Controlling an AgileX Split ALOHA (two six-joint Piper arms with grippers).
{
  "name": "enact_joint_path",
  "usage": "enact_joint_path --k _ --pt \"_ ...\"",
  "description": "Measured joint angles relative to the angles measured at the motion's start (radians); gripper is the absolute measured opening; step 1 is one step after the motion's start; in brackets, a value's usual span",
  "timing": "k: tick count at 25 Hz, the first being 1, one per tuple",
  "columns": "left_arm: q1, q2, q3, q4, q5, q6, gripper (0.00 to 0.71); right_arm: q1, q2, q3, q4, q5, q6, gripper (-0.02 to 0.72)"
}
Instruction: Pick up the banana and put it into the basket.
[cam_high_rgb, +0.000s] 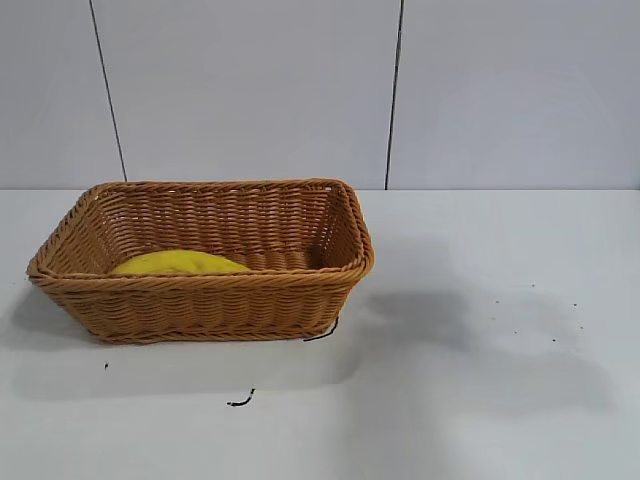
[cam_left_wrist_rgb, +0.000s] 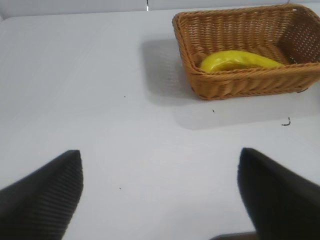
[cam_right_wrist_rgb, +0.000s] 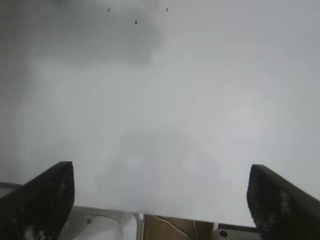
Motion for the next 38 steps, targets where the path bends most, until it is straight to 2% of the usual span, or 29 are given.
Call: enact_joint_path --k 6,12,16,30,38 --pt "0.000 0.000 0.000 0.000 0.000 0.000 0.635 0.000 -0.404 0.209 0.000 0.002 0.000 0.635" --pt "0.000 0.000 0.000 0.000 0.000 0.000 0.635 0.000 -0.785 0.352 0.000 -0.128 -0.034 0.635" --pt "0.000 0.000 0.000 0.000 0.000 0.000 0.635 0.000 -0.949 0.431 0.001 -0.158 -0.035 0.635" --pt "0.000 0.000 0.000 0.000 0.000 0.000 0.635 0.000 -1.023 0.447 0.003 -0.188 -0.035 0.635" --pt "0.000 0.000 0.000 0.000 0.000 0.000 0.635 0.000 -1.163 0.448 0.003 -0.192 -0.035 0.635"
